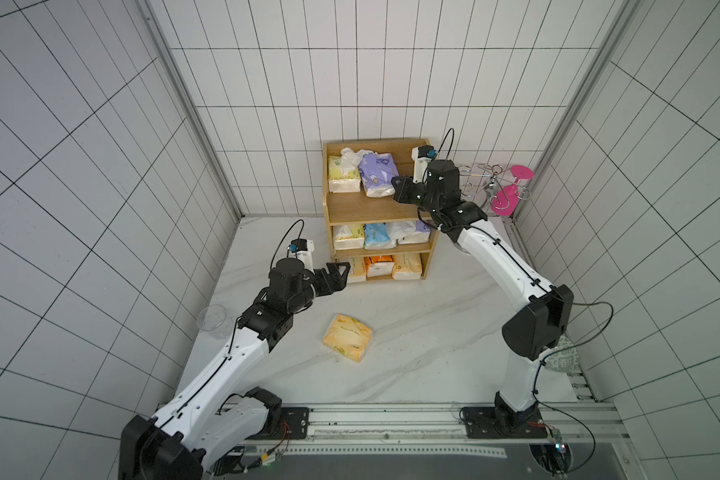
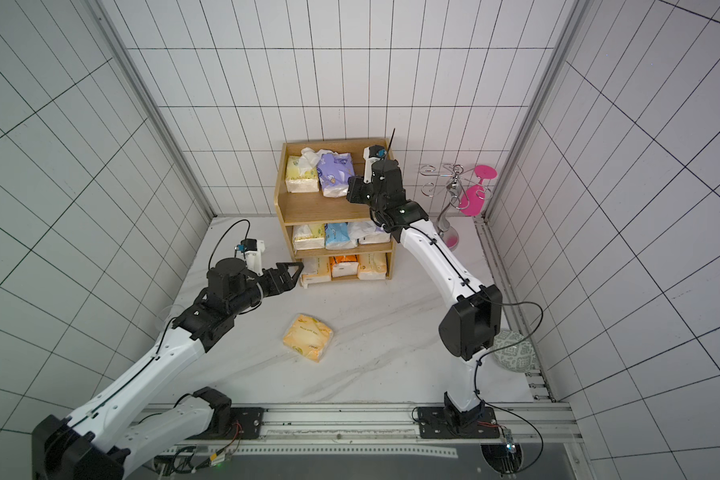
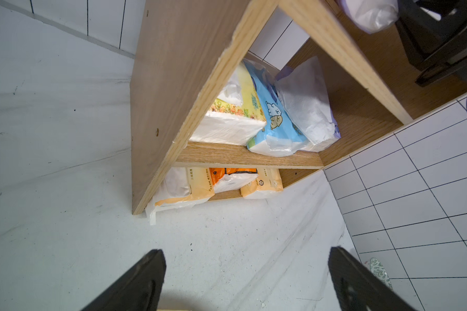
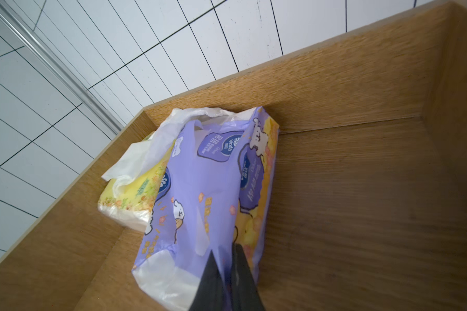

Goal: Remove the tissue boxes from the shelf
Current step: Pick up a box of tissues from the shelf.

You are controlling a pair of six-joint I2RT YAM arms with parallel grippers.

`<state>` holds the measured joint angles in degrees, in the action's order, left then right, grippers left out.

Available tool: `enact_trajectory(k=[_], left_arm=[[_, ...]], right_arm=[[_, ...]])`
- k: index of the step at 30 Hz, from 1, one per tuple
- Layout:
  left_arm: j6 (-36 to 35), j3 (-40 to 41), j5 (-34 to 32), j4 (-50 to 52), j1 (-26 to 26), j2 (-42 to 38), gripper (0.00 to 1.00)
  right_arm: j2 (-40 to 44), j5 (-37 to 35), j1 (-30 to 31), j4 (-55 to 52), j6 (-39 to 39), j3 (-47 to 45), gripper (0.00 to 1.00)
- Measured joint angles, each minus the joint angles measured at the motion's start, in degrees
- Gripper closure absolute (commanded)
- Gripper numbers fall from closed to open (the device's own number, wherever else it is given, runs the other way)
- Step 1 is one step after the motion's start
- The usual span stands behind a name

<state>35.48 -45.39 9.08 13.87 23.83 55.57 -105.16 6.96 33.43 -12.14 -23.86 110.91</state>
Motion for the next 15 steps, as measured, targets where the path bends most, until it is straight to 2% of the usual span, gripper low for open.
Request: enact_trajectory(k=[8, 12, 15], left_arm=[[2.14, 0.76, -0.2, 4.85, 0.79, -7.21, 0.02], [4.02, 2.03, -1.46, 8.68, 4.31, -11.1, 0.02], [5.99, 4.11, -4.09, 11.17, 8.35, -14.34, 0.03]], right_arm=[[17.57, 0.24, 0.74, -2.4, 1.92, -12.92, 1.0], [26.67, 0.09, 2.38, -4.98, 3.82, -22.1, 1.0], [33.09, -0.46, 5.88, -7.67, 5.66, -29.4, 1.0]])
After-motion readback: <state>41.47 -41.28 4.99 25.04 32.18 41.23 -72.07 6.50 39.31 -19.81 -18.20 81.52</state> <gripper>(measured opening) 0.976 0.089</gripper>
